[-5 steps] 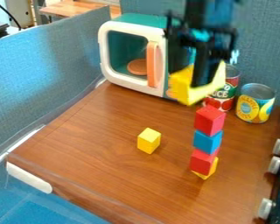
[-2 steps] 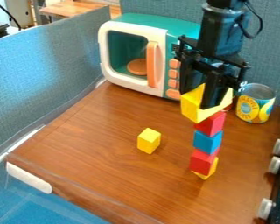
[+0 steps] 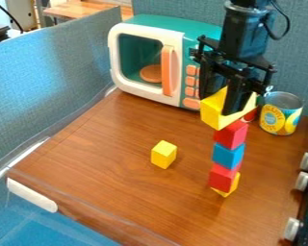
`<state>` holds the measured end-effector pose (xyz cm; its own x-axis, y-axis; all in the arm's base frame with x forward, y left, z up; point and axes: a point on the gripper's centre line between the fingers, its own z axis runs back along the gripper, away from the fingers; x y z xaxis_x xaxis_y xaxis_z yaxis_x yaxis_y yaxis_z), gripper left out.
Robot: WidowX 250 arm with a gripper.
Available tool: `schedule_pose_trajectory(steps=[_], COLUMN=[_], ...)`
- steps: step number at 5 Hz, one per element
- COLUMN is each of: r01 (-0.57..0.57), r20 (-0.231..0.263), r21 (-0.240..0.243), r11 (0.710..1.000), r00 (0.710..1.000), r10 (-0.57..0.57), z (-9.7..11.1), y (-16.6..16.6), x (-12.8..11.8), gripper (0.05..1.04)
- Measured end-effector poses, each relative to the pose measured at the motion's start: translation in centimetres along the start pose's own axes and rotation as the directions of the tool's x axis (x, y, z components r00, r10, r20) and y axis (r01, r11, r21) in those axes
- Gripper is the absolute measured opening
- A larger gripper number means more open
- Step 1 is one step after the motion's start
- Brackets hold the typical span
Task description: Put the yellow rectangular block on top of the red block
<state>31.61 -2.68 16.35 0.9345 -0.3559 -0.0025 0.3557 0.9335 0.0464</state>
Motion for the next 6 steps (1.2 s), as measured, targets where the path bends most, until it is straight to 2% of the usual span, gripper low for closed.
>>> schedule_pose_trajectory(steps=[3, 4, 5, 6], r01=[-0.045, -0.051, -0.055, -0.103], r20=[-0.044, -0.045, -0.058, -0.057], r21=[0.003, 0.008, 0.008, 0.03], r11=[0.999, 0.999, 0.998, 0.994], r00=[0.998, 0.998, 0.997, 0.993], r10=[0.045, 0.051, 0.056, 0.105], z=[-1.4, -1.4, -1.8, -1.5], y=[0.3, 0.4, 0.4, 0.8], x=[0.5, 0.6, 0.8, 0.8], gripper=[0.552, 0.552, 0.595, 0.89])
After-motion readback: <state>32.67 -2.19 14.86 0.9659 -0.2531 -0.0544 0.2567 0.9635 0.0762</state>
